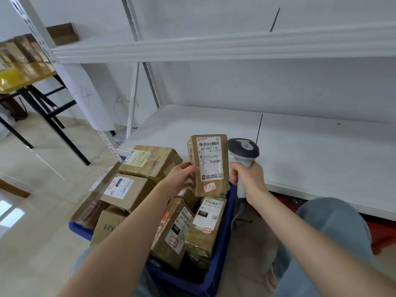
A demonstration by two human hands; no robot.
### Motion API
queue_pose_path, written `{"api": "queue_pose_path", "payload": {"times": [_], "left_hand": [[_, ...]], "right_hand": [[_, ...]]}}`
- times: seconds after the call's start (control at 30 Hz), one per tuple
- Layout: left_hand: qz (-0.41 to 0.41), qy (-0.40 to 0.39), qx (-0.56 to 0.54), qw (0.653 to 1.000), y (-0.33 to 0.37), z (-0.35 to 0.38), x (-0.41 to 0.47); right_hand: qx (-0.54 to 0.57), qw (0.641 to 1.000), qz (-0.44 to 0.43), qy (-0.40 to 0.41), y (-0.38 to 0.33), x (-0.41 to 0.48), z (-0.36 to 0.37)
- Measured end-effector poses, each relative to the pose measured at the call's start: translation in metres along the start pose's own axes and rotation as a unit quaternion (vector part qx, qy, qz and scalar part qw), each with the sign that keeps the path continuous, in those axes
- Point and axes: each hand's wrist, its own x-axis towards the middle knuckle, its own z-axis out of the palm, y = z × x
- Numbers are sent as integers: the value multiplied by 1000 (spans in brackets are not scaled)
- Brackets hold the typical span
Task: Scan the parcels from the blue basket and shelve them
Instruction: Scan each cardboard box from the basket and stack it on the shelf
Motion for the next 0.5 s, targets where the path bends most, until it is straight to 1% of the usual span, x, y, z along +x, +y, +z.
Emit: {"api": "queue_pose_path", "payload": {"times": [0.17, 0.3, 0.5], "left_hand": [[0, -4, -28, 1000, -15, -2, 3], [4, -25, -37, 999, -22, -1, 2], [13, -36, -32, 999, -25, 2, -1]], "right_hand": [[26, 999, 17, -18, 10, -37, 7], [8, 1000, 3, -23, 15, -58, 12], [-15, 1000, -14, -19, 20, -81, 13]]}}
